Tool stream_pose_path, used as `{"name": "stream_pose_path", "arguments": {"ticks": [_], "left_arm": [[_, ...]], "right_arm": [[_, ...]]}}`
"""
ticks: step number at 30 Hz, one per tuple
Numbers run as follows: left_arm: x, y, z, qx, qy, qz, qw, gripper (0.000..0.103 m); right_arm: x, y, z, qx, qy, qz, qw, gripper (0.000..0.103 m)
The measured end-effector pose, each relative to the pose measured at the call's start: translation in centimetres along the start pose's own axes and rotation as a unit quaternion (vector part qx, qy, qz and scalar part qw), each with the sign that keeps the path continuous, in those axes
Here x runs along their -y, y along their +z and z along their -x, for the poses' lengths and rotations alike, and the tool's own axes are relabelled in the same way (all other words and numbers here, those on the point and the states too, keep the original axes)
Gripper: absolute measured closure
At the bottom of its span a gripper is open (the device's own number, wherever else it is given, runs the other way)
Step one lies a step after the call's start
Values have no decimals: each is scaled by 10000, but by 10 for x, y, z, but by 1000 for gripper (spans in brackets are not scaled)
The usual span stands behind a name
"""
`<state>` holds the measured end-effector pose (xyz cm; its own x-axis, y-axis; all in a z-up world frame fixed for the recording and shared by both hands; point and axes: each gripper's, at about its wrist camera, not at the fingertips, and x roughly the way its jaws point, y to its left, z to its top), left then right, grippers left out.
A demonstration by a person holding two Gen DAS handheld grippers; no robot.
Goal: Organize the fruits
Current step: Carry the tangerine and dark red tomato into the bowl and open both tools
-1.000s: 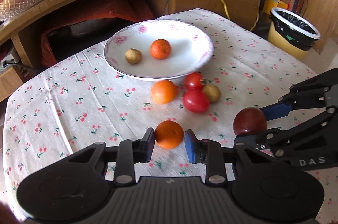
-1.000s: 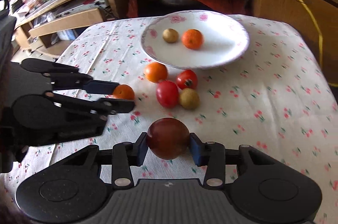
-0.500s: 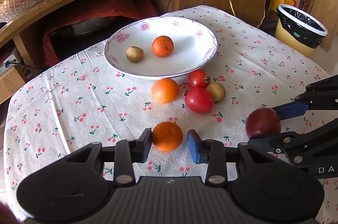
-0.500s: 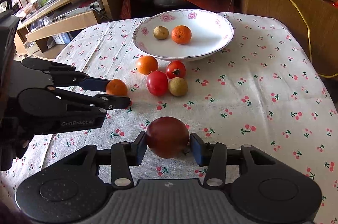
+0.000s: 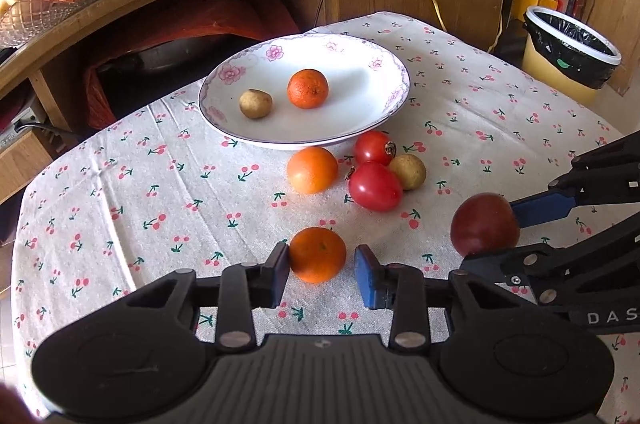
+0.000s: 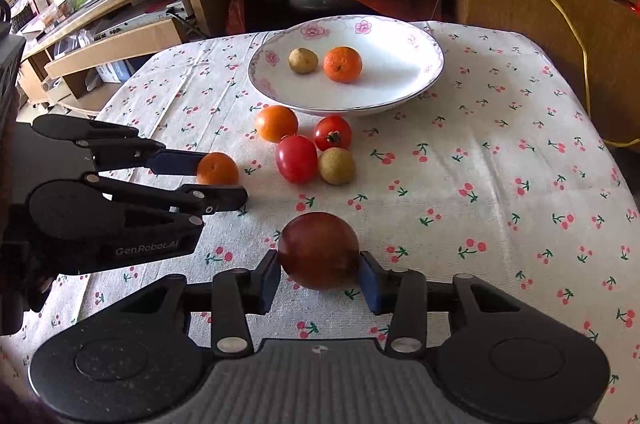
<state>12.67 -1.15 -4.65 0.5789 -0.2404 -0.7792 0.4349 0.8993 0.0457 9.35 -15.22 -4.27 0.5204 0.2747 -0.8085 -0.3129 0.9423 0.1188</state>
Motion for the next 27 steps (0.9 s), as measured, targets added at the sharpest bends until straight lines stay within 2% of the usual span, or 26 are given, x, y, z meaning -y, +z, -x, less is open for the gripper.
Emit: {"name": "stream_pose_path", "arguments": {"ticks": [3, 8, 15, 21, 27], "left_arm": [[2, 1, 1, 11, 24, -6, 10000, 65], [0, 0, 7, -53, -51, 114, 9999, 65], [3, 3, 26, 112, -115, 166, 9997, 65], [0, 11, 32, 285, -78, 218, 9993, 65], [3, 22, 27, 379, -14, 98, 9992, 65]], "right_arm": [[1, 3, -2, 18, 17, -15, 10000, 67], [1, 4, -2, 26, 34, 96, 9999, 69], [-6, 13, 7, 202, 75, 107, 9997, 69], [-11, 19, 17, 432, -50, 93, 9990, 69], [-6, 25, 14, 450, -206, 28, 9988, 69]]}}
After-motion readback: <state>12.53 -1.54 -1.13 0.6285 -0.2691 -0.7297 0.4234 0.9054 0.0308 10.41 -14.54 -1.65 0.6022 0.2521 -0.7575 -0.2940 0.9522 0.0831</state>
